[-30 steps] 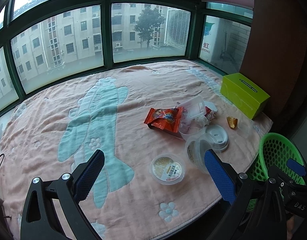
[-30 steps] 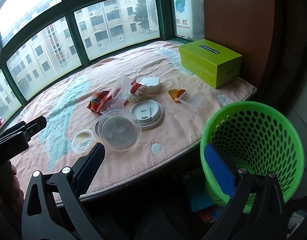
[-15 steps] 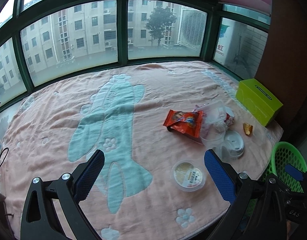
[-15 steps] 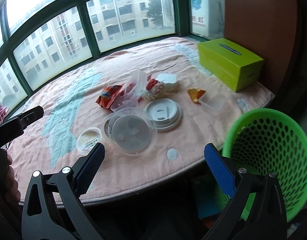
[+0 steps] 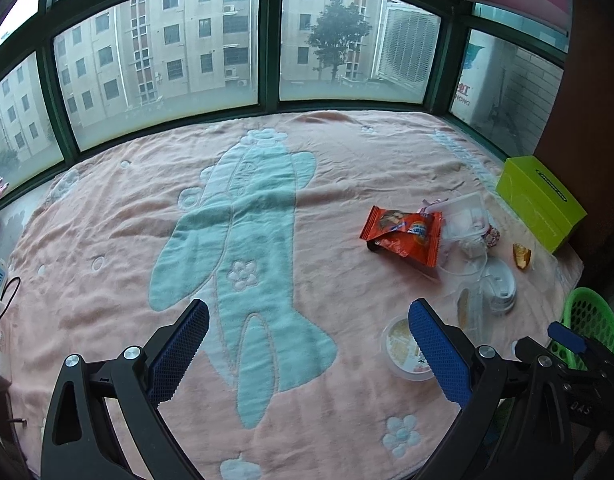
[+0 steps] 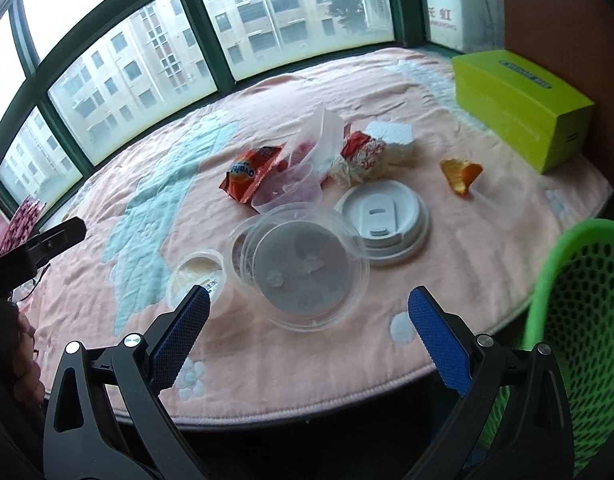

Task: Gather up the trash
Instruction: 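Grasp the large clear plastic bowl with the right tool while left tool approaches yogurt cup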

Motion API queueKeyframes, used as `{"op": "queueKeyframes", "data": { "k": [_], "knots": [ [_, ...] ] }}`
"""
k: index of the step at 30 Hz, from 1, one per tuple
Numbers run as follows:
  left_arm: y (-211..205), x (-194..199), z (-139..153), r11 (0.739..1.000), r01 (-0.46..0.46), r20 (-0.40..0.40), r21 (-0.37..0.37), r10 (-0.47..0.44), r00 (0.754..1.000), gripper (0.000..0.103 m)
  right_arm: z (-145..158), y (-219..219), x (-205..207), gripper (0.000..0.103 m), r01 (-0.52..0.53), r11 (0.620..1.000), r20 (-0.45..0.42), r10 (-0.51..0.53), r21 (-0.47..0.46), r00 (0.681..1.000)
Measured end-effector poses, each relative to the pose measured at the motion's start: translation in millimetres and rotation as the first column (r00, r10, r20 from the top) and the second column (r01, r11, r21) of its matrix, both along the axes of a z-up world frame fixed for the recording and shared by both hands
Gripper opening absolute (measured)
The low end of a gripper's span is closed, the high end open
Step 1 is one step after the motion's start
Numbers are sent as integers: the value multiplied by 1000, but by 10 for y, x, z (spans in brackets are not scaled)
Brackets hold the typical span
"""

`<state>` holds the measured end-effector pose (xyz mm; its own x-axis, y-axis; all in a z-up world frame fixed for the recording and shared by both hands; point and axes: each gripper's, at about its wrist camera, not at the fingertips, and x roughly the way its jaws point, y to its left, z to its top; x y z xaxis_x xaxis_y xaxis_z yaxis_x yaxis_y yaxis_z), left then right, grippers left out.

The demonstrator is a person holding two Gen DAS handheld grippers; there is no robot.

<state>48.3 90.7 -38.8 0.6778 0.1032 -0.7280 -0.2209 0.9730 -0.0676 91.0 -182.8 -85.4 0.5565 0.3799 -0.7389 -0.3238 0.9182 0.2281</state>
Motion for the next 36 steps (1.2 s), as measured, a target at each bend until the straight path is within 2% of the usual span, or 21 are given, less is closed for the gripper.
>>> {"op": "queueKeyframes", "data": {
  "k": [8, 13, 20, 30, 36],
  "knots": [
    [35, 66, -134, 1000, 1, -29, -17, -2, 1000, 97, -225, -23, 208, 98, -18, 998, -58, 21, 66, 998],
    [19, 103, -208, 1000, 16, -49, -22, -17, 999, 97, -287, 7, 279, 98, -33, 996, -62, 38, 86, 997],
    [-26, 128, -298, 998, 52, -67, -33, -55, 996, 97, -347, 90, 364, 98, -67, 997, -49, 69, 38, 996],
    [45, 119, -402, 998, 39, -96, -52, -44, 994, 97, -393, 95, 434, 98, -86, 995, -50, 89, 48, 995],
    [-14, 117, -402, 995, 78, -95, -64, -84, 992, 97, -368, 94, 424, 93, -85, 996, -37, 86, 29, 996]
  ]
}}
